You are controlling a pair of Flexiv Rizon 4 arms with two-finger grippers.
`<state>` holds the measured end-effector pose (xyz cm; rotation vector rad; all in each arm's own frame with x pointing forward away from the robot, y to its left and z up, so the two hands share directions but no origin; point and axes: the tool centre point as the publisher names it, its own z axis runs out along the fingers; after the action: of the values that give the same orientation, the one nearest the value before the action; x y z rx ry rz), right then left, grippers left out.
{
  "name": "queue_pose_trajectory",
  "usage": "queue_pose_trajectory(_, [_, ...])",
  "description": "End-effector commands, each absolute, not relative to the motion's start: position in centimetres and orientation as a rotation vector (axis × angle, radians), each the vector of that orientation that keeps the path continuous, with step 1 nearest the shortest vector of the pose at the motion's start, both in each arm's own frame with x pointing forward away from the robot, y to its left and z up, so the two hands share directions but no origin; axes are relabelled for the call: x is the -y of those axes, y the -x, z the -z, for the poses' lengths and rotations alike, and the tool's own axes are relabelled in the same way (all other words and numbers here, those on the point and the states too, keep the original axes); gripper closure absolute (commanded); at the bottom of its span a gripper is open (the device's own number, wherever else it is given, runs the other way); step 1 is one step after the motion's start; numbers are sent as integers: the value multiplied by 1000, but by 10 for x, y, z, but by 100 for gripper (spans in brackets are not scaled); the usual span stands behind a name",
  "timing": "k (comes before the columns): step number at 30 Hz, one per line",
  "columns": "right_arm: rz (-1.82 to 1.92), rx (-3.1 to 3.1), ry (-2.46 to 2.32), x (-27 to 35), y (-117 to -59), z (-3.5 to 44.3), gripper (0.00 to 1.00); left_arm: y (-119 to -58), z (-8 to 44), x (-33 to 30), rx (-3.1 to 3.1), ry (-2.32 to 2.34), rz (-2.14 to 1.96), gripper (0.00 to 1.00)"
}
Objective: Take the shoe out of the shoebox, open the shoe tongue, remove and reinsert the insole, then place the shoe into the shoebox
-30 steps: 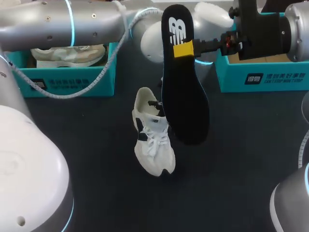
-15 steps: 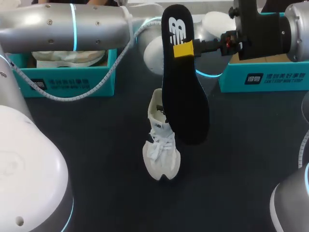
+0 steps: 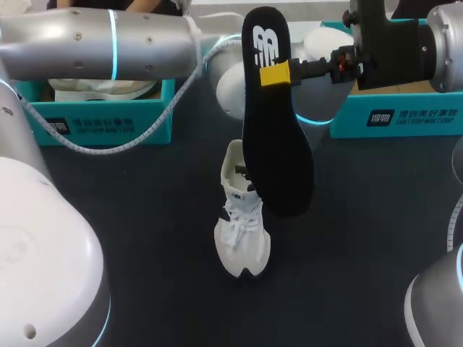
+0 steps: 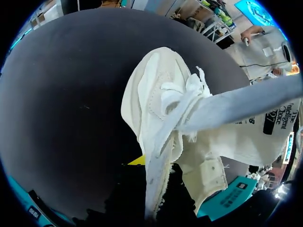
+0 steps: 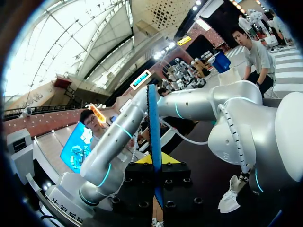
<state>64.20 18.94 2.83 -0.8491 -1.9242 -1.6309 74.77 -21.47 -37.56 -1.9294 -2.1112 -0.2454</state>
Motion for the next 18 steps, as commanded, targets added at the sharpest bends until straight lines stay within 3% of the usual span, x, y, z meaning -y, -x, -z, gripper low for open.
queue_pose_trajectory(1, [1630,1924,848,-194,-644,-28,100,-750,387,220,2100,1902,233,100])
queue_pose_trajectory(7, [1630,1924,848,-194,-644,-28,100,-750,399,221,2079,1855,210,100])
queue_pose_trajectory(8, [1630,1924,848,-194,-644,-28,100,-750,399,221,2073,1862,205,64])
queue_pose_trajectory(9, [1630,1924,848,-194,-644,-28,100,-749,399,220,2065,1867,203,21])
queue_pose_trajectory(10, [1630,1924,848,-194,-644,-28,100,-749,398,220,2055,1881,197,0])
queue_pose_trajectory(18, [1630,1924,848,-194,-644,-28,100,-752,367,214,2089,1964,91,0])
